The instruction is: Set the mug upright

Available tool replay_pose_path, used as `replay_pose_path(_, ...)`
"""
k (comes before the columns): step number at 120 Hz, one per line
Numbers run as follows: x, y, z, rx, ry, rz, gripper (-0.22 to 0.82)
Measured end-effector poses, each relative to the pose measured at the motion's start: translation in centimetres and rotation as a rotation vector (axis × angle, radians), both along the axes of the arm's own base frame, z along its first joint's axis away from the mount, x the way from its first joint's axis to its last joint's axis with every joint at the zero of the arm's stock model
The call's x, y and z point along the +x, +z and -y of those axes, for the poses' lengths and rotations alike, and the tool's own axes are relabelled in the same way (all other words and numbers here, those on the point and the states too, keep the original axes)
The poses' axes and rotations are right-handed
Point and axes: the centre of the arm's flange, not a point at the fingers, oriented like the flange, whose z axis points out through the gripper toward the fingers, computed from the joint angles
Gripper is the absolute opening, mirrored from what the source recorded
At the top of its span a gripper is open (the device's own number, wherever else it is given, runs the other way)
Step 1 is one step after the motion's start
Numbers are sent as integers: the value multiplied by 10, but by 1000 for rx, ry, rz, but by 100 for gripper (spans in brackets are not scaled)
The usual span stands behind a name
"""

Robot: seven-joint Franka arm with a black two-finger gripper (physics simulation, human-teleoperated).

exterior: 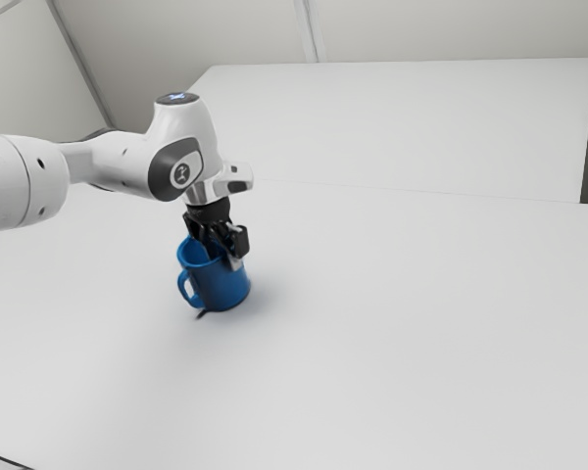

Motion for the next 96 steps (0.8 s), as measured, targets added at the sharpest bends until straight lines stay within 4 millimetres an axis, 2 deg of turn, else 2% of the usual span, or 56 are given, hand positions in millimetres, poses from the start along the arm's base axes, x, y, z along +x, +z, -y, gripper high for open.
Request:
replay_pose_path(10,0,9,1,-2,10,16,43)
replay_pose_path(20,0,34,5,-4,15,59,49)
replay_pose_path(36,14,96,6,-39,48,136,54)
replay_pose_path(51,27,150,-3,-77,88,178,57)
replay_pose_path(61,30,182,-18,-93,124,191,58)
replay_pose_path(71,29,212,-19,-100,129,199,59)
replay_pose_path(79,26,221,-18,-104,129,182,59)
replay_pose_path(96,21,225,-17,-106,133,142,60)
